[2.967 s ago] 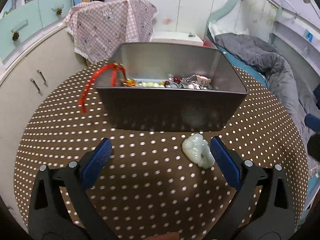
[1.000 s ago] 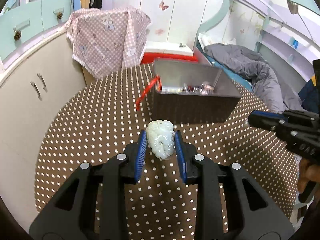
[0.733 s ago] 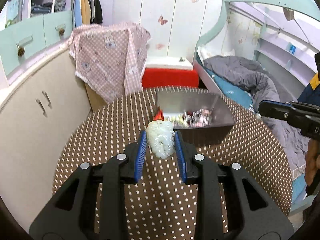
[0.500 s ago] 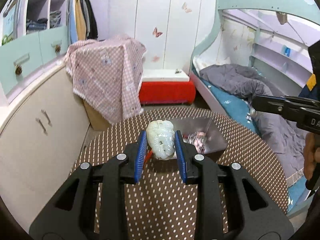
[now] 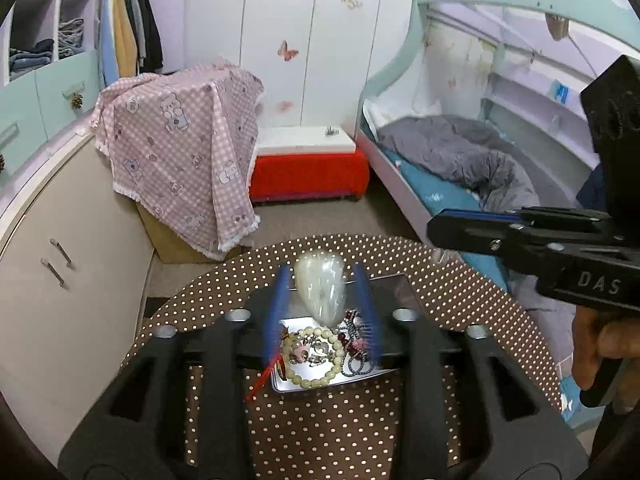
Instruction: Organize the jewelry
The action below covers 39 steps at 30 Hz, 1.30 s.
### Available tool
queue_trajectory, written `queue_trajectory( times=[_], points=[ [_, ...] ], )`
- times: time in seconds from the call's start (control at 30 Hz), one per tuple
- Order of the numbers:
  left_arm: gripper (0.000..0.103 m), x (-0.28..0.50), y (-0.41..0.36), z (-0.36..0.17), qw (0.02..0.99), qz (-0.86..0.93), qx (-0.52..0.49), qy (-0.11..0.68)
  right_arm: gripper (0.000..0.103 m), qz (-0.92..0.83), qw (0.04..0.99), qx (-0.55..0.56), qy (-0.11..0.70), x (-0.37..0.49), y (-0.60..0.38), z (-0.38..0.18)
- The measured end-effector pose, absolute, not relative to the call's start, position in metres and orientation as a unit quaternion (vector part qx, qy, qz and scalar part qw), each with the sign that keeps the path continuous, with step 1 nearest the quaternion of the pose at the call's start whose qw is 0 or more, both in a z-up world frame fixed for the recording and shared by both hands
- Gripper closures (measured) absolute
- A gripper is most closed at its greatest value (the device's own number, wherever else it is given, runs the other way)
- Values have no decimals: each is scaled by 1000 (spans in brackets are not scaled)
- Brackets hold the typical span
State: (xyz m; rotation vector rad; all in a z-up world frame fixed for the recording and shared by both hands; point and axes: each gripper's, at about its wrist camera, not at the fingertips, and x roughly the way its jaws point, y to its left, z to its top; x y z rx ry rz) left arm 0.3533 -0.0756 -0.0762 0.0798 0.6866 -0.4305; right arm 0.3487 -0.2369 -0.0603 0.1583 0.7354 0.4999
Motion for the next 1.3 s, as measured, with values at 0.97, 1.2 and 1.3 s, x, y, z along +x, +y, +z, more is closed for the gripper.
queue_trajectory(
  times=[0.97,1.2,1.3],
  points=[
    [6,213,-26,-6,976,-76,33,202,8,148,952,93,249,223,-248,-9],
    [6,160,-28,1,982,-64,31,173,8,105,968,76,216,162,-249,-8],
    [6,142,-28,2,984,-60,28,164,8,74,973,68,206,139,-249,-10]
  ],
)
